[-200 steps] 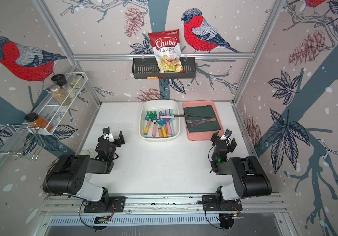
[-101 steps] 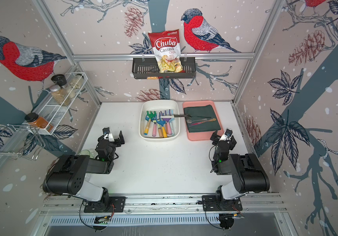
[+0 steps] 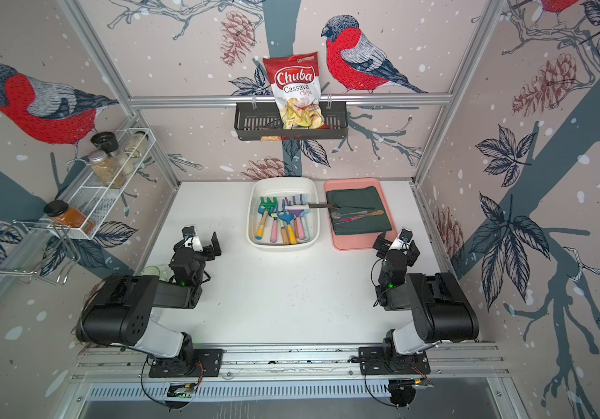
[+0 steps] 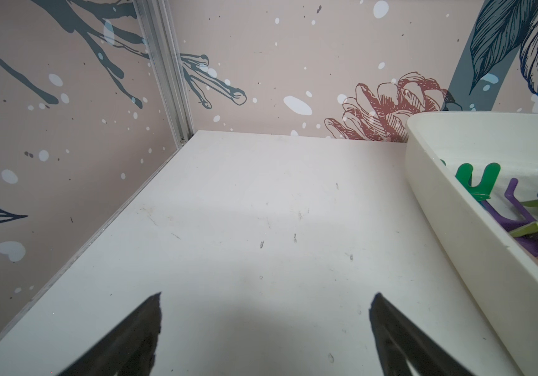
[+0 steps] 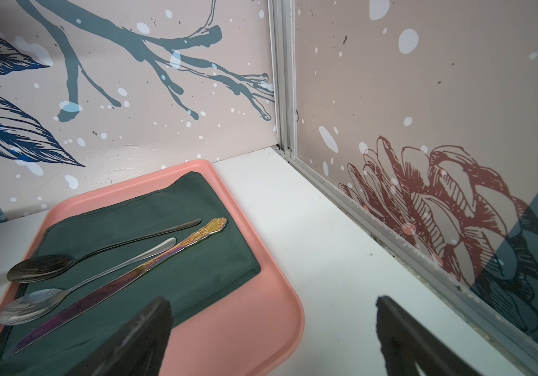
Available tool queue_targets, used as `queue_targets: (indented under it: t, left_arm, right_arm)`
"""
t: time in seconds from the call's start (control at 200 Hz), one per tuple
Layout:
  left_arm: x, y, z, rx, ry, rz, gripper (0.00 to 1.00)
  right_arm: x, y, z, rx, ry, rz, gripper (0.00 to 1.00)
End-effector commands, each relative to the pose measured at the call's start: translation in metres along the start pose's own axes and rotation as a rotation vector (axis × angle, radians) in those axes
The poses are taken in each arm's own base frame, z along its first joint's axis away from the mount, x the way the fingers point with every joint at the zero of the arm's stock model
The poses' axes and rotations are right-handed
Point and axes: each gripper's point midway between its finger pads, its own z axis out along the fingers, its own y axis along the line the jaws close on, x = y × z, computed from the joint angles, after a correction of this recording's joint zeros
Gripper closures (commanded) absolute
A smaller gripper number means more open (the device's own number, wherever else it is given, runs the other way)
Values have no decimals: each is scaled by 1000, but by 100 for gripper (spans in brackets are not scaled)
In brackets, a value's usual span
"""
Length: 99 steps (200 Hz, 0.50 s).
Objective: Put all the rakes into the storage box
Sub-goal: Pick up the distractor from the storage box.
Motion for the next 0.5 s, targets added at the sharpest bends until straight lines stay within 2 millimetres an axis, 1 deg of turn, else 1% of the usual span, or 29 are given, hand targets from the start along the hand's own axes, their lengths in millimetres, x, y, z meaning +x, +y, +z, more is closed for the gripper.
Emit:
queue_targets:
  t: [0.0, 0.185, 0.23, 0.265, 0.285, 0.29, 0.305, 0.315, 0.32, 0.34, 0.345, 0.355, 0.365, 0.375, 0.385, 0.395, 0.405, 0.415, 0.42, 0.435, 0.44, 0.45, 0.455, 0.46, 0.49]
  left_arm:
    - [-9, -1, 1, 4, -31, 3, 2]
    - [-7, -2, 3, 27, -20, -3, 2]
    - [-12, -5, 3, 40, -33, 4, 2]
    - [-21, -16, 3, 79, -47, 43, 2]
    - [-26, -23, 5, 88, -30, 75, 1]
    - [-25, -25, 6, 90, -15, 85, 2]
    - [-32, -32, 9, 95, -1, 109, 1]
    - [-31, -35, 10, 98, 29, 127, 2]
    - [-35, -38, 12, 101, 33, 131, 2]
    - [-40, -45, 15, 109, 66, 142, 2]
    - [-45, -46, 17, 110, 66, 139, 2]
    - [-47, -48, 19, 112, 84, 136, 2]
    - [-55, -51, 22, 115, 86, 127, 2]
    - [-57, -53, 24, 121, 106, 121, 2]
    - [-64, -56, 26, 128, 109, 113, 2]
    - [-64, -58, 28, 136, 131, 111, 2]
    - [-70, -61, 30, 144, 136, 106, 2]
    - [-71, -63, 31, 154, 155, 107, 2]
    - [-74, -65, 33, 157, 157, 105, 2]
    - [-78, -67, 35, 165, 176, 107, 2]
    - [-81, -68, 36, 166, 177, 106, 2]
    - [-83, -70, 37, 167, 190, 107, 2]
    - [-83, -71, 38, 169, 197, 108, 2]
    - [-86, -72, 39, 171, 199, 108, 2]
    - [-92, -77, 42, 185, 229, 116, 2]
  right_arm:
    - [-5, 2, 1, -9, -16, 0, 0]
    - [-4, 2, 2, -14, -13, 2, 0]
    - [-4, 3, 3, -28, -7, 5, 0]
    - [-4, 3, 5, -37, 1, 9, 0]
    - [-4, 2, 4, -36, -1, 10, 0]
    - [-5, 2, 4, -37, -2, 11, 0]
    - [-6, 3, 3, -41, -10, 10, 0]
    - [-9, 4, 3, -45, -18, 8, 0]
    - [-10, 5, 3, -47, -24, 6, 0]
    - [-16, 9, 0, -64, -44, -12, 0]
    - [-17, 11, 0, -69, -47, -19, 0]
    - [-20, 14, -1, -79, -51, -34, 0]
    - [-20, 19, -2, -90, -44, -52, 0]
    - [-22, 23, -3, -97, -41, -66, 0]
    - [-23, 27, -1, -100, -25, -83, 0]
    - [-24, 30, 0, -102, -9, -97, 0]
    - [-25, 34, 1, -102, 9, -109, 0]
    - [-24, 37, 2, -101, 36, -121, 0]
    - [-29, 39, 3, -98, 28, -115, 0]
    - [-29, 41, 4, -88, 62, -115, 0]
    - [-33, 43, 5, -87, 63, -113, 0]
    - [-32, 45, 7, -83, 94, -106, 0]
    - [-35, 46, 8, -80, 94, -94, 0]
    - [-31, 46, 8, -78, 118, -95, 0]
    - [-35, 53, 11, -67, 196, -63, 0]
